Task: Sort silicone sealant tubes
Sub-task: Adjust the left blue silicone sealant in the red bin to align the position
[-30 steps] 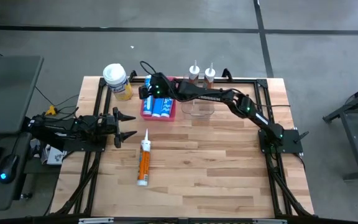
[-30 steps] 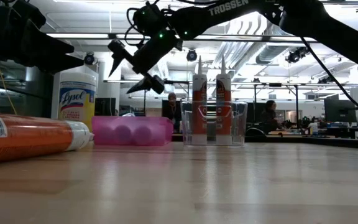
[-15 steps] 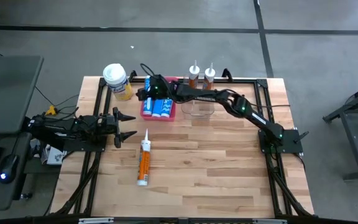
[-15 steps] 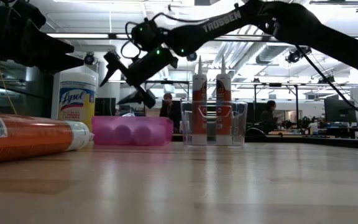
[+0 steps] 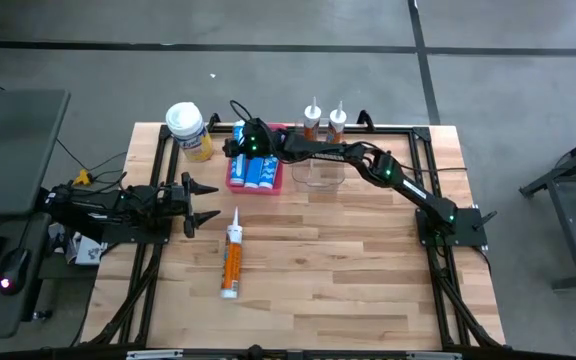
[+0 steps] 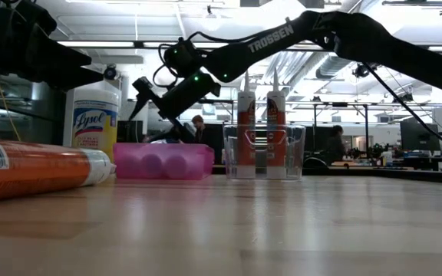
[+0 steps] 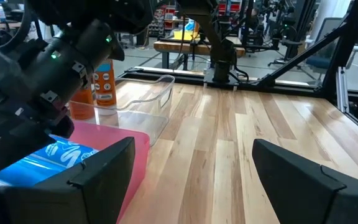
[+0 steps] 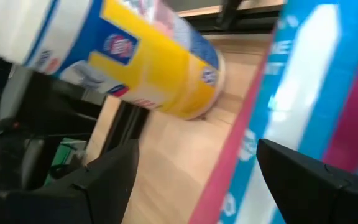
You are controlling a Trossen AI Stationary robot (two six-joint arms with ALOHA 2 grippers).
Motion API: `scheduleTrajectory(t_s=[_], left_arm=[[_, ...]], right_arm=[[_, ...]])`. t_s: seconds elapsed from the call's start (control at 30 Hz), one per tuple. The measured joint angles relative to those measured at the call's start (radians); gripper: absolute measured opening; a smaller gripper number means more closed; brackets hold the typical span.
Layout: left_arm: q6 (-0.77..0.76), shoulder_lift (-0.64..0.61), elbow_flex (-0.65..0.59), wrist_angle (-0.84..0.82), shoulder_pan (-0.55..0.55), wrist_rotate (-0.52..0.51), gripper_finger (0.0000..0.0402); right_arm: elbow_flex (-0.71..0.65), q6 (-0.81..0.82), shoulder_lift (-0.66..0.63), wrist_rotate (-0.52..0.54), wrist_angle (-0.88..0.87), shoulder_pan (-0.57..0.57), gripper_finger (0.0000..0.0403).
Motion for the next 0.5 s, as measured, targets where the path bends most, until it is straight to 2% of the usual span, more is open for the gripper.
scheduleTrajectory(t_s=[0.5], left_arm=[[0.000,0.000,0.000,0.000,0.000,0.000,0.0319]], right_arm=[[0.000,0.091,0.000,0.009,-0.071,-0.008,0.0321]])
